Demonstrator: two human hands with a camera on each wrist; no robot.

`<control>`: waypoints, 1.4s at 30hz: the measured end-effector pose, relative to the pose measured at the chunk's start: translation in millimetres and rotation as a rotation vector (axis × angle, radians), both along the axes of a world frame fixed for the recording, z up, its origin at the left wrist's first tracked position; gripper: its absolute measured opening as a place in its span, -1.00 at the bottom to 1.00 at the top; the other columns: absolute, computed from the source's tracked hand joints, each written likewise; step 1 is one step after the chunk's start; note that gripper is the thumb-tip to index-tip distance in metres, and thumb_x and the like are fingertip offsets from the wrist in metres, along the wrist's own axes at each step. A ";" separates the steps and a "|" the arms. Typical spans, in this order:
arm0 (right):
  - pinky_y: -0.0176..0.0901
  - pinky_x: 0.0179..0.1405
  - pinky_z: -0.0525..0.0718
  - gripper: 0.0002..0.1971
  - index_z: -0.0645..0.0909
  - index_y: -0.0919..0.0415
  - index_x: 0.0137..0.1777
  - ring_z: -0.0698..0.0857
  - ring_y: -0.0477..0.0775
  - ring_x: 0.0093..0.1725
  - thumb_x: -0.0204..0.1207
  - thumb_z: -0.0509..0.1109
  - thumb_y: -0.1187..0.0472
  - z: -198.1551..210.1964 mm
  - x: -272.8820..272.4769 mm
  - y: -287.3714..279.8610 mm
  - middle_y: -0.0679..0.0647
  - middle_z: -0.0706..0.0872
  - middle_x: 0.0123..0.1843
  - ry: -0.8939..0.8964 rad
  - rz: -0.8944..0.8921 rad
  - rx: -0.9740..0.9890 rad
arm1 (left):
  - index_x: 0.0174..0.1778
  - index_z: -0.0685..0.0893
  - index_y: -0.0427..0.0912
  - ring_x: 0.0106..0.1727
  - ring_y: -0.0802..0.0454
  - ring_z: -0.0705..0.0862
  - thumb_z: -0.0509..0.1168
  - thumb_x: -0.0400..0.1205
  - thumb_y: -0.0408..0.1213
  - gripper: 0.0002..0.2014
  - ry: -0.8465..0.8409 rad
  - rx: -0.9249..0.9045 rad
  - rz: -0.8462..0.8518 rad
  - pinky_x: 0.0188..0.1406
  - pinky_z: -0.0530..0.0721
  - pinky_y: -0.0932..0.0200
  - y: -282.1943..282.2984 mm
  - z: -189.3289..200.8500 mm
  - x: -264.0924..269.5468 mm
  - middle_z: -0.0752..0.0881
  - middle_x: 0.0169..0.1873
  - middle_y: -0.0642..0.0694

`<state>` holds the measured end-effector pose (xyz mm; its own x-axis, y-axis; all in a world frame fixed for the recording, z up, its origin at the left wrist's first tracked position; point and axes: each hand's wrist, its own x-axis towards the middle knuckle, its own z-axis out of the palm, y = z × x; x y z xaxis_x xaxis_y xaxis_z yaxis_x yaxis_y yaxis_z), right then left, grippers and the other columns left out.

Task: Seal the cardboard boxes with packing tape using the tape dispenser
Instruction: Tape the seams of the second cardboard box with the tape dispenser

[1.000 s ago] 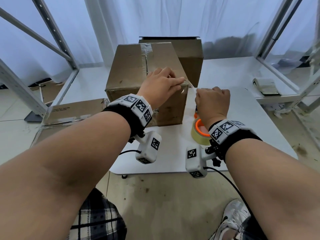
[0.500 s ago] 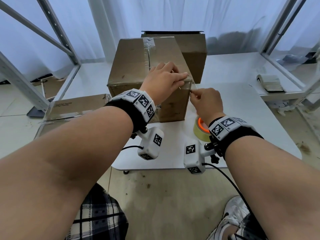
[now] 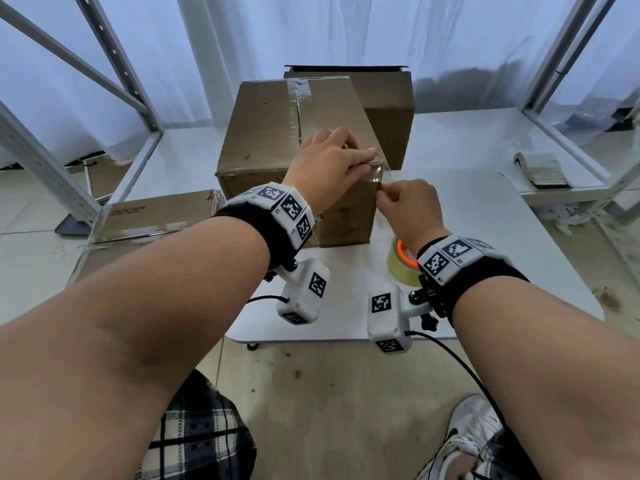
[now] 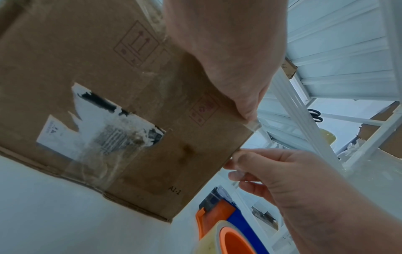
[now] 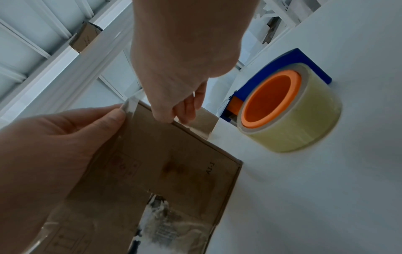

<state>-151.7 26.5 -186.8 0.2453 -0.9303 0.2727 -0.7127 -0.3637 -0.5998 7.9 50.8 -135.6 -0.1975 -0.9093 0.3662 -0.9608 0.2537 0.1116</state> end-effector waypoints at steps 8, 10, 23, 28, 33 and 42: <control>-0.01 0.25 0.59 -0.68 0.71 0.31 0.21 0.69 0.21 0.11 0.51 0.26 0.41 8.8 -17.3 7.4 0.24 0.78 0.09 -0.065 0.152 0.161 | 0.26 0.54 -0.04 0.29 -0.14 0.46 0.13 0.69 0.07 -0.66 -0.133 -0.058 0.079 0.28 0.37 -0.07 -7.9 -2.4 -18.5 0.53 0.24 -0.10; -0.17 0.30 0.49 -0.58 0.63 0.25 0.35 0.65 0.12 0.25 0.53 0.21 0.47 9.2 -20.3 7.9 0.17 0.74 0.22 -0.063 0.187 0.194 | 0.27 0.53 -0.04 0.29 -0.15 0.46 0.13 0.70 0.06 -0.66 -0.147 -0.071 0.064 0.29 0.37 -0.05 -6.9 -2.8 -18.0 0.53 0.23 -0.10; 0.03 -0.11 0.73 -0.77 0.40 0.16 0.28 0.71 0.21 -0.16 0.66 0.22 0.32 47.5 -20.7 -14.3 0.16 0.72 -0.04 0.375 0.339 -0.295 | 0.42 0.58 -0.05 0.34 -0.04 0.54 0.22 0.70 -0.12 -0.64 -0.011 -0.003 -0.078 0.31 0.45 0.09 1.3 4.7 9.2 0.62 0.35 -0.01; -0.07 -0.41 0.56 -0.75 0.60 0.22 0.20 0.62 0.23 -0.33 0.55 0.38 0.38 62.9 -21.0 -23.1 0.22 0.66 -0.23 0.653 0.514 -0.468 | 0.43 0.56 -0.05 0.37 -0.02 0.52 0.22 0.70 -0.13 -0.63 0.020 0.011 -0.074 0.35 0.43 0.10 3.0 6.3 9.7 0.60 0.37 0.00; -0.13 -0.46 0.55 -0.89 0.68 0.27 -0.02 0.45 0.07 -0.41 0.47 0.49 0.35 63.3 -18.2 -27.6 0.22 0.66 -0.33 0.607 0.528 -0.527 | 0.46 0.53 -0.05 0.41 0.01 0.49 0.21 0.71 -0.13 -0.62 0.024 0.020 -0.067 0.39 0.39 0.14 4.2 7.1 9.8 0.57 0.41 0.01; -0.17 -0.10 0.59 -0.70 0.41 0.21 0.31 0.57 0.03 -0.25 0.67 0.25 0.08 42.6 -4.1 -23.6 -0.01 0.55 -0.15 0.294 0.265 -0.220 | 0.44 0.56 -0.06 0.40 0.00 0.51 0.22 0.70 -0.13 -0.63 0.055 0.014 -0.053 0.40 0.40 0.14 4.3 3.5 8.6 0.61 0.38 -0.01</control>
